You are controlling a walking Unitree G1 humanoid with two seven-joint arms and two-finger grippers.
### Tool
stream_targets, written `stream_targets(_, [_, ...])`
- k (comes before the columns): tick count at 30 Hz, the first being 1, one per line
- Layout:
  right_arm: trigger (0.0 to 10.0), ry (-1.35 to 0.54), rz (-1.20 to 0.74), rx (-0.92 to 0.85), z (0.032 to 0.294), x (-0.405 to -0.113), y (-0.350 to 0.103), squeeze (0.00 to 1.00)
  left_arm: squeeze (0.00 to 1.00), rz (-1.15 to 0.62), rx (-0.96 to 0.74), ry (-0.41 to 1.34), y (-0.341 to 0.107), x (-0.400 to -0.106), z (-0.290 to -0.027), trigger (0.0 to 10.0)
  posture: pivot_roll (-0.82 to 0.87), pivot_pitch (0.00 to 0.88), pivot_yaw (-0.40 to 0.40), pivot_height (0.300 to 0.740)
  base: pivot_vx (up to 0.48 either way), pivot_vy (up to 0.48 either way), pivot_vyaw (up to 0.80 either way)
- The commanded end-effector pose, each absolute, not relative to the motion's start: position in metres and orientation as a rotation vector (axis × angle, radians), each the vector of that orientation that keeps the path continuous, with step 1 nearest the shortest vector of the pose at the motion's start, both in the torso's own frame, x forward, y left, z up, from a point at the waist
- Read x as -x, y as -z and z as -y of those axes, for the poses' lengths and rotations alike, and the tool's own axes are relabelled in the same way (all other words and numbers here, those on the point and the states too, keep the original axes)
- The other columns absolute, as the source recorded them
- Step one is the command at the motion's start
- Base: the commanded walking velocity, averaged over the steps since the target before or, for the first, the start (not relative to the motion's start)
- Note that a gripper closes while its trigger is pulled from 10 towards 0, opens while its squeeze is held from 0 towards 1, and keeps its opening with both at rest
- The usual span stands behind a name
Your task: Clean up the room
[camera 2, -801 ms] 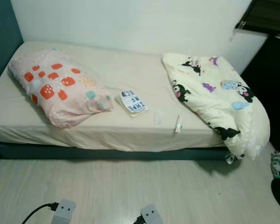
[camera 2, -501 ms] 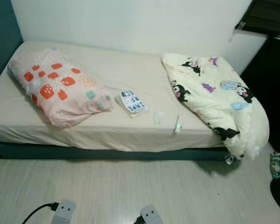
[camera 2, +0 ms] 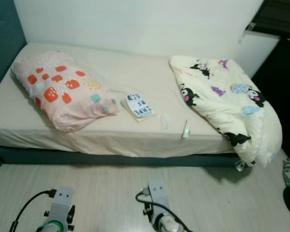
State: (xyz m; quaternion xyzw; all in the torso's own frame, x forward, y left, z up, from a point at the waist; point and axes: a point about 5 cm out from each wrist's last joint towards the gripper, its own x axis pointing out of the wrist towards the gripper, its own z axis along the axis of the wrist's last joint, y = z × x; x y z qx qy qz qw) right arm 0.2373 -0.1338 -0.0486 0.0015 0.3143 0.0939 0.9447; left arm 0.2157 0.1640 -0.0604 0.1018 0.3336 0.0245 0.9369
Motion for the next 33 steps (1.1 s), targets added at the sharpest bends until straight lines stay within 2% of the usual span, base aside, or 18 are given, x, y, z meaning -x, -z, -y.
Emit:
stream_targets(1, [10.0,-0.174,-0.617,-0.034,0.136,-0.239,0.047,0.00,0.00,-0.662,-0.200,-0.044,0.059,-0.216,-0.160,10.0,0.06,0.000,-0.048,0.740,0.000,0.000,0.00])
stream_targets(10, [10.0,-0.151,-0.516,-0.077,0.131,-0.254,0.033,0.00,0.00,-0.441,-0.213,-0.072,0.030,-0.246,-0.153,10.0,0.06,0.001,-0.052,0.740,0.000,0.000,0.00])
stream_targets(19, [10.0,-0.171,-0.481,-0.083,0.127,-0.256,0.029,0.00,0.00,-0.414,-0.174,-0.048,0.026,-0.250,-0.145,10.0,0.05,0.000,-0.040,0.740,0.000,0.000,0.00])
stream_targets(31, [10.0,-0.187,-0.462,-0.094,0.122,-0.254,0.029,0.00,0.00,-0.351,-0.149,-0.059,0.014,-0.260,-0.144,10.0,0.06,0.000,-0.043,0.740,0.315,0.000,0.00])
stream_targets(33, [10.0,-0.188,-0.469,-0.086,0.123,-0.254,0.030,0.00,0.00,-0.345,-0.155,-0.054,0.013,-0.261,-0.144,10.0,0.05,0.000,-0.043,0.740,0.352,0.000,-0.80])
